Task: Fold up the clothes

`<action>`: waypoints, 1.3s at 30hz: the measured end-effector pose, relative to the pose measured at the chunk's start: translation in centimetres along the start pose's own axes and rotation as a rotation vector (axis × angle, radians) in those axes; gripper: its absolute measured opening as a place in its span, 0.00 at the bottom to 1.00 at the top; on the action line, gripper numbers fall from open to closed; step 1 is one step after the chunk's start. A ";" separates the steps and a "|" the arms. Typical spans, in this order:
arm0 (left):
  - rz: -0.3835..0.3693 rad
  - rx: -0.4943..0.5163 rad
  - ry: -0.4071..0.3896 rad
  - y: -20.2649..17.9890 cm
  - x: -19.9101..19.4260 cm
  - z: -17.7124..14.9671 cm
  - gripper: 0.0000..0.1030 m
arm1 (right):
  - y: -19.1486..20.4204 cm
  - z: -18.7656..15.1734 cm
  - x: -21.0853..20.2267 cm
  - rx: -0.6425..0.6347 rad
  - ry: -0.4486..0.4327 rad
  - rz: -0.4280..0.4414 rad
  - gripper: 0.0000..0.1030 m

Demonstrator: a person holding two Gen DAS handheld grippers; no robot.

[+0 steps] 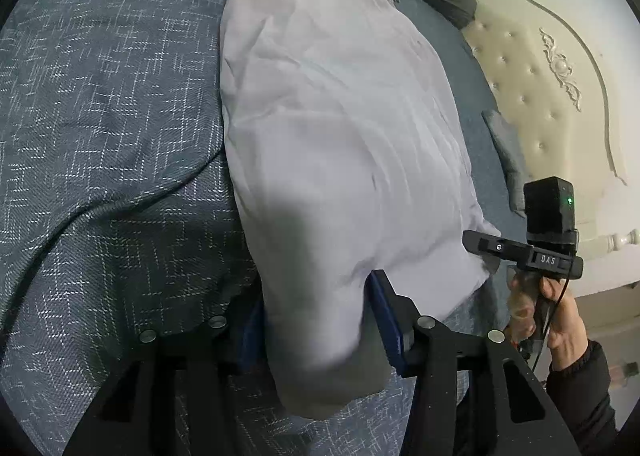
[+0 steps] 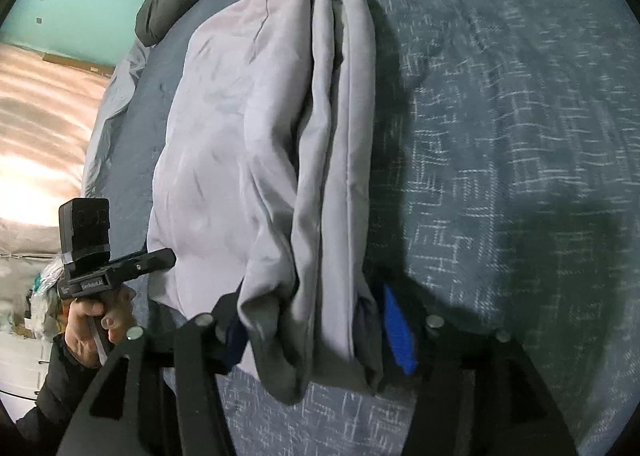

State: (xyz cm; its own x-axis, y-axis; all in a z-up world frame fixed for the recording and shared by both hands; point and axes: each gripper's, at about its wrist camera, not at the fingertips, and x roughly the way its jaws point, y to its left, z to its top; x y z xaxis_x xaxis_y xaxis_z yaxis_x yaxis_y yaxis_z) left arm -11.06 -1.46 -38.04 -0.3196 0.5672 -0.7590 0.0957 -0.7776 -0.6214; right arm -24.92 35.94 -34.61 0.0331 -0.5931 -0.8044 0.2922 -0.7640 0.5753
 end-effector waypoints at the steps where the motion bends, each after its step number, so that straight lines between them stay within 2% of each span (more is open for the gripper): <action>1: 0.001 0.000 -0.001 0.1 0.0 0.0 0.51 | -0.1 0.1 0.3 -0.003 0.006 0.010 0.59; 4: 0.004 -0.002 -0.007 0.0 -0.5 0.1 0.51 | -0.2 0.3 0.8 -0.023 0.013 0.035 0.60; 11: 0.011 -0.010 -0.030 0.4 -1.1 -0.1 0.46 | 0.5 0.2 1.1 -0.053 0.000 0.068 0.26; 15: 0.020 -0.025 -0.055 0.4 -1.5 0.0 0.36 | 1.9 0.5 0.1 -0.086 -0.029 0.070 0.18; 22: 0.034 0.004 -0.104 -3.2 -5.5 0.9 0.33 | 5.0 1.6 -4.9 -0.154 -0.094 0.084 0.15; 29: 0.035 0.064 -0.151 -8.2 -9.2 3.5 0.32 | 7.2 2.9 -10.9 -0.204 -0.172 0.094 0.15; 32: 0.029 0.088 -0.170 -9.7 -9.8 4.3 0.32 | 7.6 3.6 -13.9 -0.220 -0.208 0.093 0.14; 39: 0.001 0.156 -0.197 -17.3 -8.5 7.8 0.32 | 6.4 5.1 -20.9 -0.256 -0.289 0.060 0.14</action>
State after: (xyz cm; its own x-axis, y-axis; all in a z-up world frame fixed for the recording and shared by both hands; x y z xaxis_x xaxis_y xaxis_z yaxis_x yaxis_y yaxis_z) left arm -17.35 5.01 -19.33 -0.4990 0.5141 -0.6976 -0.0452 -0.8194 -0.5715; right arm -28.66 42.12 -13.37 -0.2030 -0.7095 -0.6748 0.5278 -0.6598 0.5350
